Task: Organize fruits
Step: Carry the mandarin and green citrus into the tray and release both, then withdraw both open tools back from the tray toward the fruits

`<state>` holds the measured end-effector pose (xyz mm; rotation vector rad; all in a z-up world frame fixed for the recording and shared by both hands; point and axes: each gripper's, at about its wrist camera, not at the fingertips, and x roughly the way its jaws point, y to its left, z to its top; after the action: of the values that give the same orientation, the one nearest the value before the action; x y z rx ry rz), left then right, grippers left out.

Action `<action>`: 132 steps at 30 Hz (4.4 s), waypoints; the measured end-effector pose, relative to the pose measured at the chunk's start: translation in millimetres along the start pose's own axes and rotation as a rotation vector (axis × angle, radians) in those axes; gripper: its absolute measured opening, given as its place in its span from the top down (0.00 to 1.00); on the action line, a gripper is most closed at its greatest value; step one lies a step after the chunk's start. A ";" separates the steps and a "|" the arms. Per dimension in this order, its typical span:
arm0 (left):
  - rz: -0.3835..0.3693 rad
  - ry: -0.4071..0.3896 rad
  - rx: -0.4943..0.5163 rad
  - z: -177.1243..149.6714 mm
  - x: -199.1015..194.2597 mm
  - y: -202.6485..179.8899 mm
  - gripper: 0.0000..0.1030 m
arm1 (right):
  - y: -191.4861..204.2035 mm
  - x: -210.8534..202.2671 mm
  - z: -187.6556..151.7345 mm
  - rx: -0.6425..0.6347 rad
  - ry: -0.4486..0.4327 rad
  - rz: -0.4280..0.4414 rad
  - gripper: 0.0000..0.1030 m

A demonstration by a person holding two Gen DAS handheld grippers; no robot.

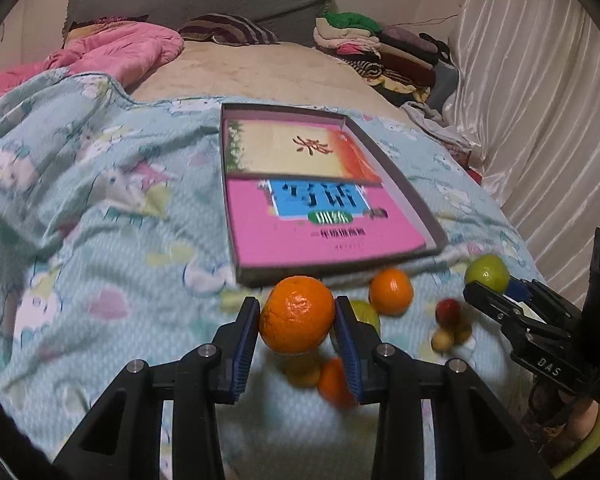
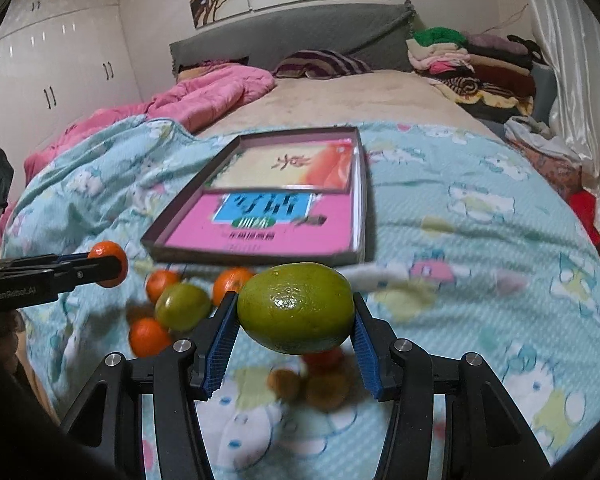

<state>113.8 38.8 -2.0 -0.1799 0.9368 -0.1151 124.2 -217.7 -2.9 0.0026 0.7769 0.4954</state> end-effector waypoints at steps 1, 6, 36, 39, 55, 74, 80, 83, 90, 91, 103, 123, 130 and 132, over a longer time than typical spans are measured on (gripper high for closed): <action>-0.002 0.001 -0.003 5.5 3.6 -0.1 0.63 | -0.7 3.6 3.9 0.001 0.003 0.011 0.46; -0.004 0.007 -0.005 28.6 17.9 -2.0 0.63 | -10.0 21.7 22.4 -0.016 0.035 0.060 0.46; -0.014 0.087 0.047 56.5 90.2 -1.0 0.63 | -11.1 101.4 62.4 -0.215 0.163 0.111 0.46; -0.010 0.086 0.050 56.5 90.0 -0.5 0.63 | -11.7 105.6 61.2 -0.211 0.177 0.112 0.46; -0.004 0.080 0.052 56.2 90.7 -2.7 0.63 | -8.3 111.9 56.0 -0.233 0.200 0.089 0.46; 0.003 0.082 0.046 55.4 90.8 -2.8 0.63 | -8.7 91.7 53.6 -0.215 0.128 0.079 0.40; 0.016 0.087 0.060 54.0 89.7 -6.4 0.63 | -8.4 83.9 50.1 -0.202 0.111 0.068 0.40; 0.014 0.085 0.058 53.8 86.1 -7.4 0.63 | -8.7 80.0 49.7 -0.199 0.099 0.067 0.40; 0.005 0.059 0.065 54.2 68.3 -9.4 0.49 | -12.9 73.4 48.9 -0.184 0.086 0.053 0.39; 0.006 0.054 0.066 54.4 66.3 -9.9 0.47 | -13.3 72.1 49.0 -0.182 0.083 0.052 0.38; 0.057 -0.050 0.098 54.2 31.9 -19.8 0.27 | -12.6 54.4 51.1 -0.160 0.024 0.021 0.29; 0.060 -0.128 0.030 47.3 -11.2 -1.1 0.24 | -14.6 0.4 49.7 -0.106 -0.120 -0.004 0.27; 0.048 -0.133 0.038 41.8 -15.2 -5.3 0.24 | -19.4 -8.6 41.5 -0.074 -0.122 -0.002 0.27; 0.043 -0.128 0.039 37.8 -15.7 -5.7 0.24 | -20.6 -10.5 37.2 -0.063 -0.119 0.000 0.27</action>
<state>135.0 39.9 33.5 -0.1293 0.8098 -0.0811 151.6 -233.9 27.1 -0.0255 0.6445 0.5152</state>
